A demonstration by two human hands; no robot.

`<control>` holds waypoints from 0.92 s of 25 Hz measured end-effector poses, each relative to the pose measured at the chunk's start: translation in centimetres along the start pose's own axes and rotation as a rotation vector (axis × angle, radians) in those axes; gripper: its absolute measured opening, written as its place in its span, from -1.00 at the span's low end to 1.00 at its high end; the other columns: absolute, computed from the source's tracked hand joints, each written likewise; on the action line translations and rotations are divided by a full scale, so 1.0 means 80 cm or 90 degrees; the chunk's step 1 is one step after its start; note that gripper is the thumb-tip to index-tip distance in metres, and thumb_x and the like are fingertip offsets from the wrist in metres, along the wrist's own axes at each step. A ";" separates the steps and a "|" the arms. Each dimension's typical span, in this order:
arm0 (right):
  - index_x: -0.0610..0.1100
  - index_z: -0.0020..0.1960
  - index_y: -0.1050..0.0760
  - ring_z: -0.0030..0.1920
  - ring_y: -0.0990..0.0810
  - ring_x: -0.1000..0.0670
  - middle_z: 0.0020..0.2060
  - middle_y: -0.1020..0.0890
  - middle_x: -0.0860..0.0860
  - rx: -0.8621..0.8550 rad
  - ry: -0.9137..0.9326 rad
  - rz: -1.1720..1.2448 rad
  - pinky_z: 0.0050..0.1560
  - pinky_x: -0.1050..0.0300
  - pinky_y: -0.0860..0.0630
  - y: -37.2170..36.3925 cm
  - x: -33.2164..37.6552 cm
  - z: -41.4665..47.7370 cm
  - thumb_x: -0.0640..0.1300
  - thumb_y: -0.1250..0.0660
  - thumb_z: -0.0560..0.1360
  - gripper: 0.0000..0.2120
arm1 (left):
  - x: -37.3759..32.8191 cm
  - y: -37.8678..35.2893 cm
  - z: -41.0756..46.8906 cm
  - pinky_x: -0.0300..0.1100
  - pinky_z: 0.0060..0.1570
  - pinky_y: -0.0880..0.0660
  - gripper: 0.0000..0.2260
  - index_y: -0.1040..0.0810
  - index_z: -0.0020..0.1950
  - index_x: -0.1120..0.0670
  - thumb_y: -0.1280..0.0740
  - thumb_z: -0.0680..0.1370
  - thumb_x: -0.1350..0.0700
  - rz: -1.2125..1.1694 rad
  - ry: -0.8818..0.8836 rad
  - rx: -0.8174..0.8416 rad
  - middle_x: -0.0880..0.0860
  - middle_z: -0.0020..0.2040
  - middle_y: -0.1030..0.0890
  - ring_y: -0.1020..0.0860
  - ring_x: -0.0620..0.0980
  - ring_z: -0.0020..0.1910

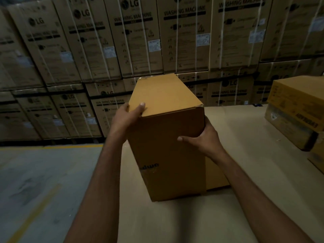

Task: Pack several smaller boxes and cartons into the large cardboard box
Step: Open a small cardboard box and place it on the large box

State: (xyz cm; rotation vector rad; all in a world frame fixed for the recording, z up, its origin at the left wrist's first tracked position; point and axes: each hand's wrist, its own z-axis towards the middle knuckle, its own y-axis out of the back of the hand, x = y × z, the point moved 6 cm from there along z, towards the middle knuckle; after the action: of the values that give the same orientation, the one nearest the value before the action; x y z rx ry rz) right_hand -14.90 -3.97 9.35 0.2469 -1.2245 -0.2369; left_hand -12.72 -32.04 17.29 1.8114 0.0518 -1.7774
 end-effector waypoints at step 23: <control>0.21 0.67 0.09 0.58 -0.24 -0.15 0.64 -0.18 -0.09 0.207 0.219 -0.739 0.48 -0.14 -0.33 -0.291 0.101 -0.063 0.31 -0.43 0.48 -0.04 | 0.361 0.051 -0.012 -0.11 -0.17 -0.53 -0.68 -0.65 0.16 0.02 -0.22 0.64 -0.14 -0.327 0.320 0.080 0.09 0.11 -0.66 -0.61 0.05 -0.01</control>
State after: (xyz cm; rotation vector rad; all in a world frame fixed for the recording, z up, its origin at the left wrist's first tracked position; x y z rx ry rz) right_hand -8.58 -28.27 7.67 1.2285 -0.6489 -0.9505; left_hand -7.12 -45.73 -7.86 2.4610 0.6685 -1.6100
